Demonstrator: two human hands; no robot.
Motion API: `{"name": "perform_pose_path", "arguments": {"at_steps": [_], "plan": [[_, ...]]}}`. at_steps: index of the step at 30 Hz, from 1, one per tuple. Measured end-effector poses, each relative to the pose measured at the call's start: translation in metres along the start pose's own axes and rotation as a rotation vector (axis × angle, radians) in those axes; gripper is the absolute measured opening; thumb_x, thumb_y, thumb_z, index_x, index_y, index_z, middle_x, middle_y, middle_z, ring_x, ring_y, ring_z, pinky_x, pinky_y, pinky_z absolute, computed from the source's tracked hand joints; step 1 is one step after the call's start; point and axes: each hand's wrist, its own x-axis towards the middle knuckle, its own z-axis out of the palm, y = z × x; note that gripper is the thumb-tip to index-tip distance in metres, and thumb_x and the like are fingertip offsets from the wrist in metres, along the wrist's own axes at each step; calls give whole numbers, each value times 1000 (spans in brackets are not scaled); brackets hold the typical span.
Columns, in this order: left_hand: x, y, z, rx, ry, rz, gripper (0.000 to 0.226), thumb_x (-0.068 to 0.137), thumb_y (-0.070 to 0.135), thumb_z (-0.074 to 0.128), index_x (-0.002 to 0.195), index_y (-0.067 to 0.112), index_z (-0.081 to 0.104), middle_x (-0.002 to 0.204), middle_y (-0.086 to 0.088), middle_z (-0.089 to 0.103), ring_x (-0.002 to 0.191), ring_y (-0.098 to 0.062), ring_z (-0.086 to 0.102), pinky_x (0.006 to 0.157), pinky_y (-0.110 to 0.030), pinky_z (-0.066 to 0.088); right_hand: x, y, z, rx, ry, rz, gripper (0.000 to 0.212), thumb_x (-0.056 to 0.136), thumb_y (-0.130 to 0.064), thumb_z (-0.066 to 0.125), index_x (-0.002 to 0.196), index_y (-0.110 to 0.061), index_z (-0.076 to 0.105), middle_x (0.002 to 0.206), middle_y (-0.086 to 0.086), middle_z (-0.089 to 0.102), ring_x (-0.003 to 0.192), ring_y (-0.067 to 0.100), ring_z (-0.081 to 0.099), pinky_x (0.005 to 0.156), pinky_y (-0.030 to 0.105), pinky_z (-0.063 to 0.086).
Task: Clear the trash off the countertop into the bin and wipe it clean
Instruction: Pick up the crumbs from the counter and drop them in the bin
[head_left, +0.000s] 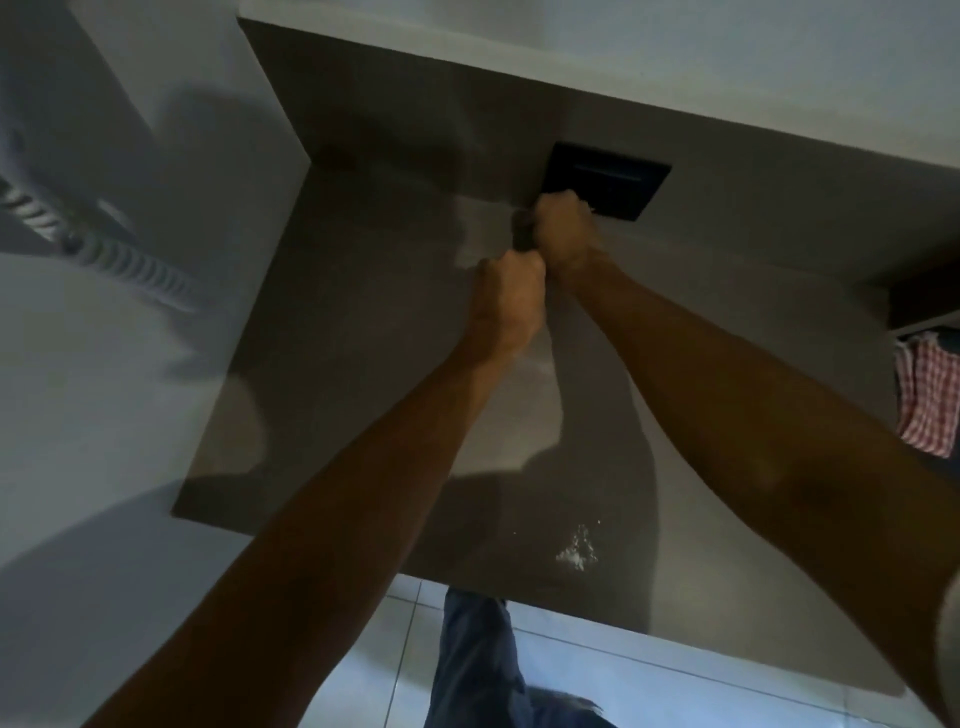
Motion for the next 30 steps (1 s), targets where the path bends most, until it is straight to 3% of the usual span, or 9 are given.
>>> {"name": "perform_pose_path", "arguments": {"at_steps": [4,8,11,15,18,20,25,28,30], "plan": [[-4,-5,-10,-92,25,-21,24,97,4,51,111,5,71,117,-19,74,113,-38,68,96,-46,54,-4,0,-4,-43,30,41,22,101,4,46,108,7,68,117,28,68,108,41,66,88,43,56],[-23,-7,-12,-253,8,-61,20,92,11,63,108,7,74,115,-17,76,112,-35,69,99,-41,56,-44,15,-1,10,-25,-22,24,98,-8,52,99,4,72,110,23,72,101,39,68,87,37,55],[-55,-12,-6,-398,1,-153,21,81,17,76,101,12,82,107,-10,80,104,-27,74,94,-34,59,-92,37,11,177,-17,23,23,84,-10,65,101,-1,78,109,18,76,100,36,71,79,27,51],[-112,-6,7,-583,44,-257,18,77,16,77,93,14,84,93,-8,83,90,-24,79,86,-34,62,-155,68,23,418,113,61,24,78,4,65,97,1,80,110,13,78,104,29,72,81,15,43],[-141,1,18,-684,65,-276,17,77,7,76,93,9,84,91,-13,83,86,-27,79,84,-37,63,-167,80,18,437,110,-109,26,84,3,66,105,-1,80,117,15,76,113,30,70,97,26,51],[-151,3,22,-714,91,-281,20,78,5,75,96,7,83,92,-14,83,87,-27,79,84,-38,63,-154,82,13,435,114,-110,30,88,-2,63,114,-6,78,124,13,74,119,30,68,104,33,52],[-155,0,19,-605,282,-225,17,78,15,76,93,15,84,87,-5,83,78,-19,78,75,-23,57,-97,63,5,217,131,-171,43,86,3,55,127,2,66,129,23,66,116,41,62,98,41,50],[-145,-11,14,-610,318,-215,14,79,13,76,90,16,83,85,-4,83,75,-19,77,74,-27,61,-60,48,0,68,37,-227,52,85,3,59,137,3,57,143,21,54,124,38,56,103,39,49],[-138,-19,11,-595,319,-206,12,79,13,74,87,14,82,83,-7,81,73,-22,76,73,-31,63,-42,40,-1,-9,25,-181,39,90,2,56,128,3,62,137,21,57,122,37,57,100,38,49]]}}
